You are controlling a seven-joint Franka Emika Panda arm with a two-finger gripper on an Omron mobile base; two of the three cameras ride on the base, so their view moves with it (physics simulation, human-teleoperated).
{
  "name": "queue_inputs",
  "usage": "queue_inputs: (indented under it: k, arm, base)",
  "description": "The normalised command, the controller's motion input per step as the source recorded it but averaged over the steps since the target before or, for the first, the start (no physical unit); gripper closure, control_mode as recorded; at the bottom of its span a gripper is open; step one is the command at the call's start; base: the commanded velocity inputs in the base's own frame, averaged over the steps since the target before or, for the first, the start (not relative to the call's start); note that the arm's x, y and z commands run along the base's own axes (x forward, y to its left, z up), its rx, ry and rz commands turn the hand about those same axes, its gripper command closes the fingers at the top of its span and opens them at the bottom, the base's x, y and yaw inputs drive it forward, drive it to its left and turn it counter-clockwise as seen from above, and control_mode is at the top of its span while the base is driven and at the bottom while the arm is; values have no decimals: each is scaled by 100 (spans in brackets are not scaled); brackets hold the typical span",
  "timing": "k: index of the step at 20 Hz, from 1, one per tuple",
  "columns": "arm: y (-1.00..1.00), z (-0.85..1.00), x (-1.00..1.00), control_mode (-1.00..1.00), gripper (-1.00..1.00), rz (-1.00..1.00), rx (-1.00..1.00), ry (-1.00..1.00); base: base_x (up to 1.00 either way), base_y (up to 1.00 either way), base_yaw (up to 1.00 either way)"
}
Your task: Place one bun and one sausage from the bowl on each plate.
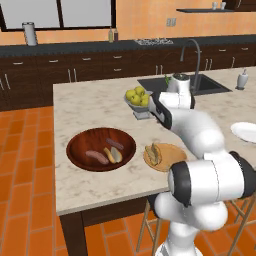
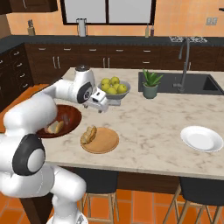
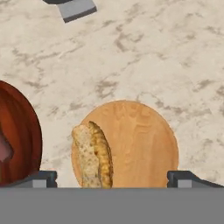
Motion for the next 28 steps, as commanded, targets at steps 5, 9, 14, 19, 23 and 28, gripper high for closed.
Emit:
queue_inputs:
  k: [5,9,14,19,23,28]
  arm:
    - [100,-3,-54,-100,-100,46,-11,7]
    - [99,-2,-5,-100,-100,51,0,14]
    - [93,-4,3,-100,-100,39,-5,18]
    - [51,-5,9,-100,-100,7,-11,8]
    - [6,-56,27,-100,-100,1,-5,0]
    - [3,-61,59,-100,-100,1,-14,-9]
  base:
    - [0,0,0]
    - [0,0,0]
    - [0,0,0]
    - [0,0,0]
    - [0,0,0]
    - [0,0,0]
